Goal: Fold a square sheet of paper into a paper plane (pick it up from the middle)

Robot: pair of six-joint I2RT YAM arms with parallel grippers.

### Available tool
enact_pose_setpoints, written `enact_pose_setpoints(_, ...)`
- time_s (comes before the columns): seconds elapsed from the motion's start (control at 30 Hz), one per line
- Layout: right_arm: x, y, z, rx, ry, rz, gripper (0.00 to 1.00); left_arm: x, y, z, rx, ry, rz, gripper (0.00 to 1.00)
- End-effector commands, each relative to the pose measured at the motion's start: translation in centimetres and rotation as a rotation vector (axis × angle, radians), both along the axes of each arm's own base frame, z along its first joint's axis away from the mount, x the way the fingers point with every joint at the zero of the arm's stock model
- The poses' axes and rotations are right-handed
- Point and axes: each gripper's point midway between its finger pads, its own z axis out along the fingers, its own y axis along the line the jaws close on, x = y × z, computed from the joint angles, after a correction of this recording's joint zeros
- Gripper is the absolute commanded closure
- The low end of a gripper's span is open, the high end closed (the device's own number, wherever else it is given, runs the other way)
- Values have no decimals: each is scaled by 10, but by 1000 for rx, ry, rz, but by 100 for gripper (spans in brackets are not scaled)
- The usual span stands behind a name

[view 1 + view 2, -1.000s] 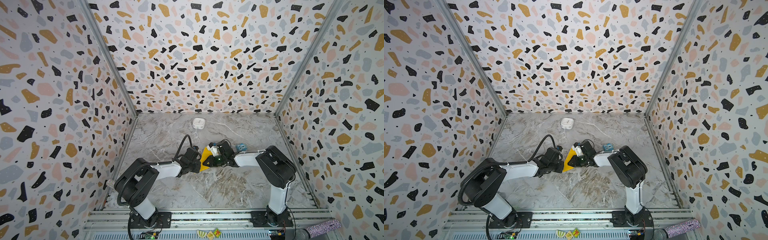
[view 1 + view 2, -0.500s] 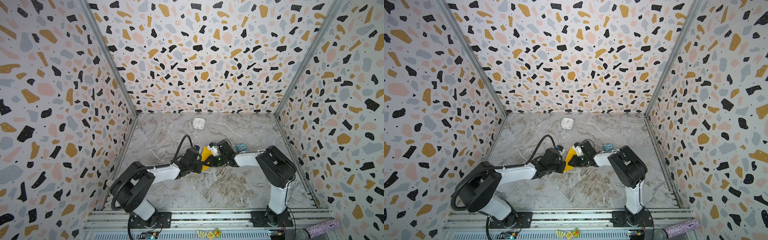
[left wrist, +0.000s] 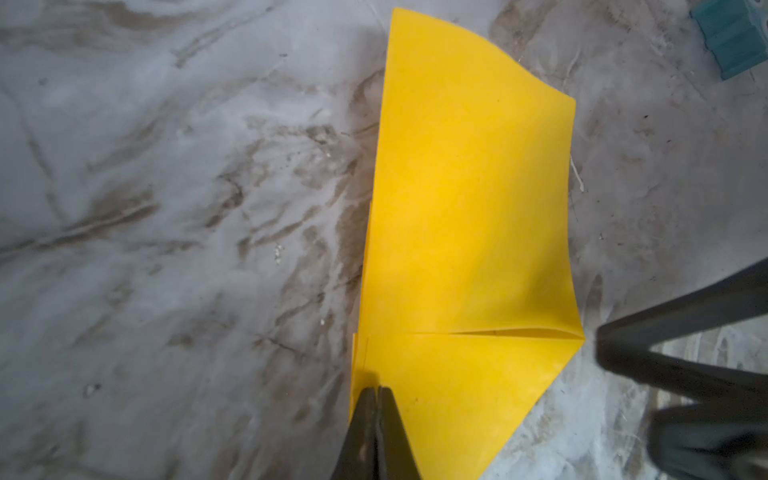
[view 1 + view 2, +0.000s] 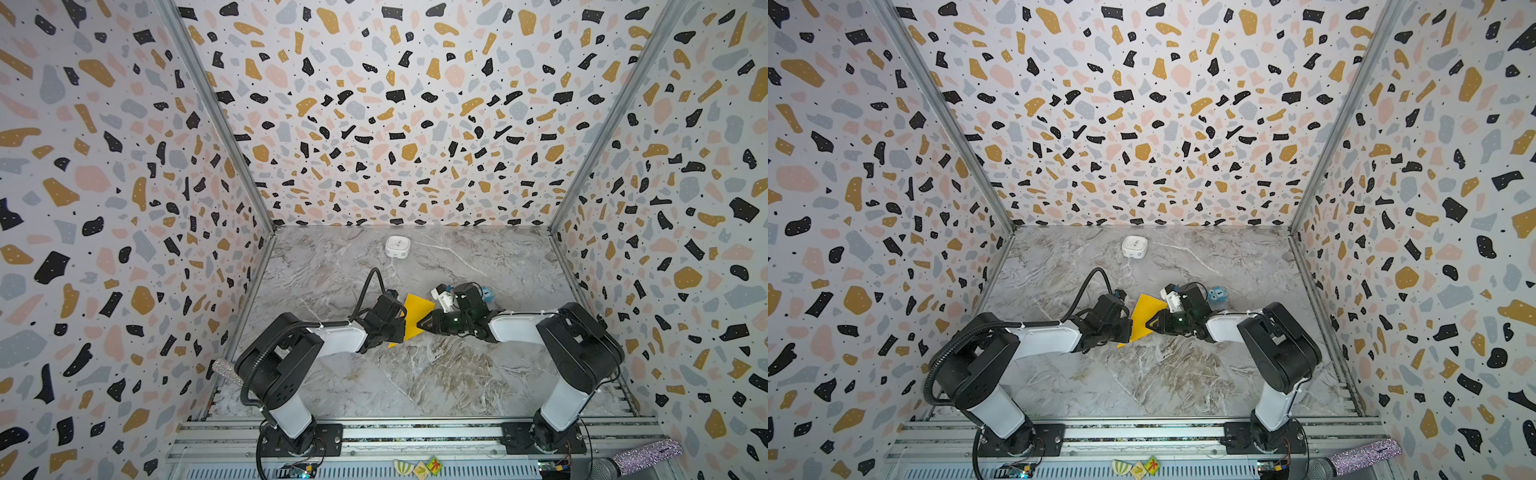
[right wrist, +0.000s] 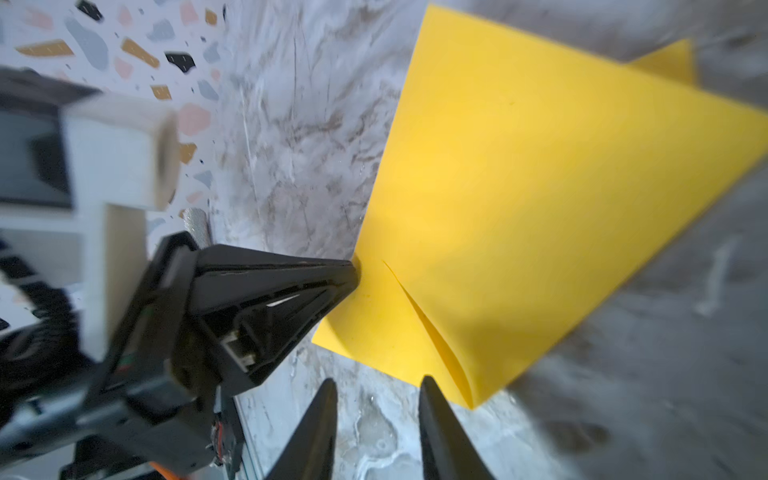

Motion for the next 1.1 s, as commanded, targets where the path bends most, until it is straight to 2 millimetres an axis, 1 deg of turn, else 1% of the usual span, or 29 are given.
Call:
enact_pose_setpoints(0.0,0,-13,7,14,11,-73,55,-11,7,-16,29,73,21,100)
enact_pose_setpoints(0.1,-5,-20,-2,4,51,-103,52,-13,8,-16,28,89,30,100)
enact_pose_setpoints(0.2,-7,-18,-9,13,94,-111,52,-15,7,-16,24,101,35,100)
enact_pose_setpoints(0.33,-9,-10,-16,41,141,-103,52,-14,6,-15,19,107,37,100)
enact_pose_setpoints(0.47,-8,0,-24,48,178,-115,55,-14,5,-14,16,106,35,100)
enact_pose_setpoints(0.67,1,17,-30,85,221,-172,59,-14,3,-15,9,107,26,100)
enact_pose_setpoints(0.83,14,25,-27,158,236,-227,67,-14,0,-12,-1,100,9,100)
enact_pose_setpoints(0.9,18,25,-26,175,240,-246,74,-13,-3,-8,-11,91,-7,100)
enact_pose_setpoints(1.0,20,23,-21,181,230,-268,84,-10,-10,5,-41,53,-41,100)
enact_pose_setpoints(1.07,19,18,-18,176,223,-284,90,-6,-18,23,-80,5,-77,100)
